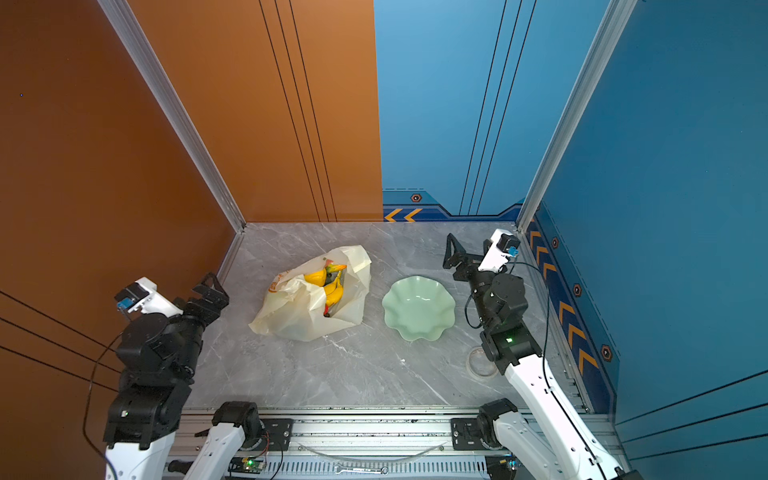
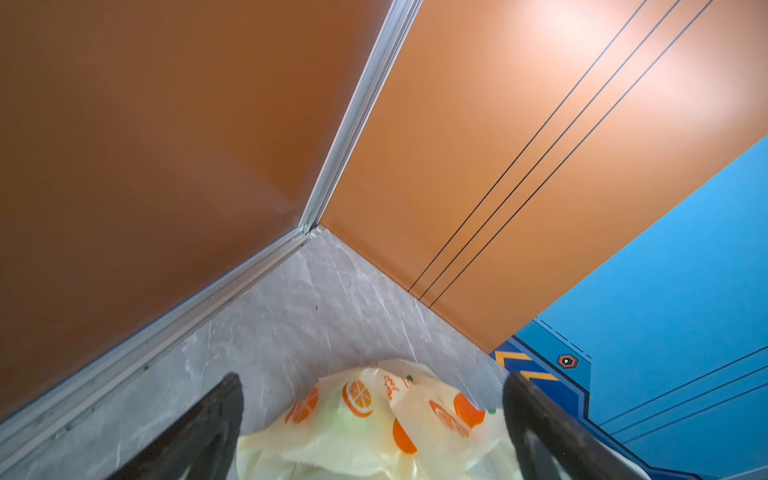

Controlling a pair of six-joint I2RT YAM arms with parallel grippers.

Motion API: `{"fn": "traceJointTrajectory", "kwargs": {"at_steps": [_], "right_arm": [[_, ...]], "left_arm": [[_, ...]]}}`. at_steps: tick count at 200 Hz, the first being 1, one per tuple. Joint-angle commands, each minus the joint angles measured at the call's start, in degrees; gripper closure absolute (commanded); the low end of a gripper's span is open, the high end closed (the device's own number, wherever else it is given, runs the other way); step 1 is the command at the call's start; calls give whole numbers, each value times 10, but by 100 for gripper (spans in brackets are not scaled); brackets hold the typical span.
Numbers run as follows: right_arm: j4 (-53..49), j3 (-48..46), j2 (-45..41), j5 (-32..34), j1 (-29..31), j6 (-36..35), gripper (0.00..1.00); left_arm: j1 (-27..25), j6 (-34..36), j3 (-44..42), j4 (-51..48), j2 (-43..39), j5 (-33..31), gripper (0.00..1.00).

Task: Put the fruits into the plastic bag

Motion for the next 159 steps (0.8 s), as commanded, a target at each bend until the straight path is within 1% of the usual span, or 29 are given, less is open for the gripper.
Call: {"fn": "traceJointTrajectory", "kwargs": {"at_steps": [1,29,50,77,101,119,146,159], "right_arm": [[-65,-16,-32,-2,-22,-2,0],[-120,-15,-58,9,-43,-8,0],[-156,-17,-75,12,-67,-15,0],[-168,-34,-86,20,-102,-14,0],[-156,-54,-83,12,-142,-19,0],[-142,-62,-62,-9,-177,-17,0],[-79,-92,-8,-41,-224,-26,0],[-36,-115,19,-40,-232,-33,0]], "left_arm": [[2,58,-24,134,24,-6,2],[1,104,-66,238,50,-18,2],[-1,110,-81,257,69,-44,2],[-2,172,-109,288,91,-27,2],[-2,201,-166,360,93,-18,2],[-2,206,-182,368,102,-13,2],[-4,223,-193,392,137,-6,2],[-6,230,-196,407,159,-7,2]]}}
